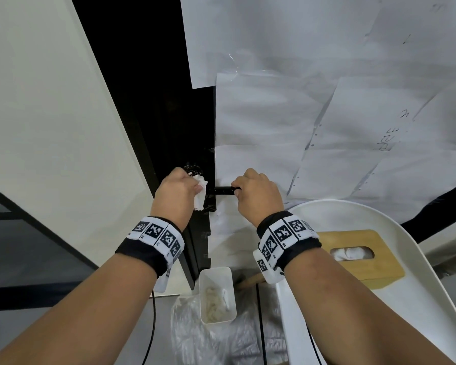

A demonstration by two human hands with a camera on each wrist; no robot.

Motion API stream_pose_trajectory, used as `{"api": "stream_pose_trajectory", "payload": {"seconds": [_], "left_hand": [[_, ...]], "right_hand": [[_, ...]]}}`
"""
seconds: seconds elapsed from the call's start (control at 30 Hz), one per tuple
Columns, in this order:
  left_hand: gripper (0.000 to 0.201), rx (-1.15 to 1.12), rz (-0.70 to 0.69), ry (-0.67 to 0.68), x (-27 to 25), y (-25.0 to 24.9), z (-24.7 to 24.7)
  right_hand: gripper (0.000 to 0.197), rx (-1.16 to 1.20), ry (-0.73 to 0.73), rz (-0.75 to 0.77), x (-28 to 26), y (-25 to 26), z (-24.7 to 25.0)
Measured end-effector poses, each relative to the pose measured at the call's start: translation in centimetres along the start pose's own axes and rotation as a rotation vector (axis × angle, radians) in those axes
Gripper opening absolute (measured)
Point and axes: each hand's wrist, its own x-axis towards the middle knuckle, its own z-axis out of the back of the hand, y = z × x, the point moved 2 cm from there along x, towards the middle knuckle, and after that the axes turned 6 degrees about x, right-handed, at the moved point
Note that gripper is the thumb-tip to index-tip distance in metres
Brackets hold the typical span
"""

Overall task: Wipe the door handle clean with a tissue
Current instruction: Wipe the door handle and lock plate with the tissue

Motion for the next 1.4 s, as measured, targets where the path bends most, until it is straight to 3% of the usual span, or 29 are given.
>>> {"api": "stream_pose_trajectory", "payload": {"seconds": [0.2,0.33,0.47,0.63,0.83,1.1,1.3,1.4], "left_hand": [[0.017,-0.137,0.088,-0.113,-0.7,0.1,0.9],[0.027,-0.177,0.140,0.030,-1.1,0.0,0.4],[0.023,-0.290,0.239,0.035,-0.6,0.5,0.1],[0.022,-0.164,0.205,-0.083,-0.7,0.5,0.4],[0.024,-0.175,0.371,-0.099,-1.2,1.8,0.6],[0.014,-0.558,0.501,0.084,-1.3,1.3,-1.1],[0.017,-0.917,0.777,0.046,-1.2,0.8,-1.3],[0.013,-0.899,0.829,0.045,-1.2,1.1,-1.0]], "right_hand": [[0.027,-0.021,0.010,-0.007,0.1,0.2,-0.1],[0.026,-0.020,0.017,-0.012,0.2,0.3,-0.1],[0.026,-0.019,0.011,-0.011,0.2,0.4,-0.1],[0.026,-0.019,0.017,-0.013,0.1,0.4,0.0],[0.026,-0.030,0.016,-0.004,0.0,0.4,0.0],[0.025,-0.041,0.016,-0.012,0.2,0.5,-0.2],[0.025,-0.047,0.026,-0.013,0.3,0.5,-0.2],[0.025,-0.043,0.032,-0.013,0.3,0.5,-0.2]]}}
